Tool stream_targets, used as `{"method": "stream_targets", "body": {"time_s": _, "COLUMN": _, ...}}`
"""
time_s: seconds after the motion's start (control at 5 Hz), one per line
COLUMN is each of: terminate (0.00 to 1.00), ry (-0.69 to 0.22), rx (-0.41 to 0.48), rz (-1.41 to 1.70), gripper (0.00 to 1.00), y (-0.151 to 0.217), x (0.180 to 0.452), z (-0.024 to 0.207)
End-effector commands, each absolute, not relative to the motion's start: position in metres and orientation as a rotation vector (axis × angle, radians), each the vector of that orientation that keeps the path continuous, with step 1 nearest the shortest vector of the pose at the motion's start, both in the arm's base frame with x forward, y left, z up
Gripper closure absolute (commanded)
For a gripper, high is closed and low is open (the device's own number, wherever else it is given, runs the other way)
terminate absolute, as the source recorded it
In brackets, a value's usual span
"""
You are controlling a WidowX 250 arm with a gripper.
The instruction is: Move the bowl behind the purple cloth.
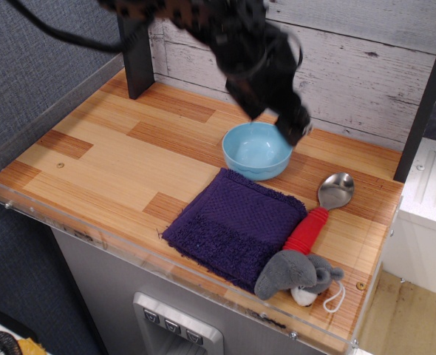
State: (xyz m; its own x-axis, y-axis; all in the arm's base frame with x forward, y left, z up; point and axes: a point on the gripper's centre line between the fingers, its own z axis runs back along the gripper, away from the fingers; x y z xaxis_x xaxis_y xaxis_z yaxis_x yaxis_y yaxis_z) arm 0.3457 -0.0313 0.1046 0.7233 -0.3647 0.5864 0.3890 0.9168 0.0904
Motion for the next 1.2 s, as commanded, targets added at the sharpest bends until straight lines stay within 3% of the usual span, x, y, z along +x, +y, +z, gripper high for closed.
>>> {"method": "stream_targets", "body": {"time_s": 0.0, "terminate": 0.0, "ry": -0.77, "rx": 0.026, "rz": -0.378, "gripper": 0.0, "y": -0.0177, "x": 0.3264, "z": 0.178}}
{"method": "stream_targets", "body": {"time_s": 0.8, "terminate": 0.0, "ry": -0.77, "rx": 0.026, "rz": -0.378, "gripper": 0.0, "y": -0.0177, "x": 0.3264, "z": 0.178}}
{"method": "stream_targets", "body": {"time_s": 1.0, "terminate": 1.0, "ry": -0.77, "rx": 0.026, "rz": -0.378, "gripper": 0.0, "y": -0.0177, "x": 0.3264, "z": 0.178}}
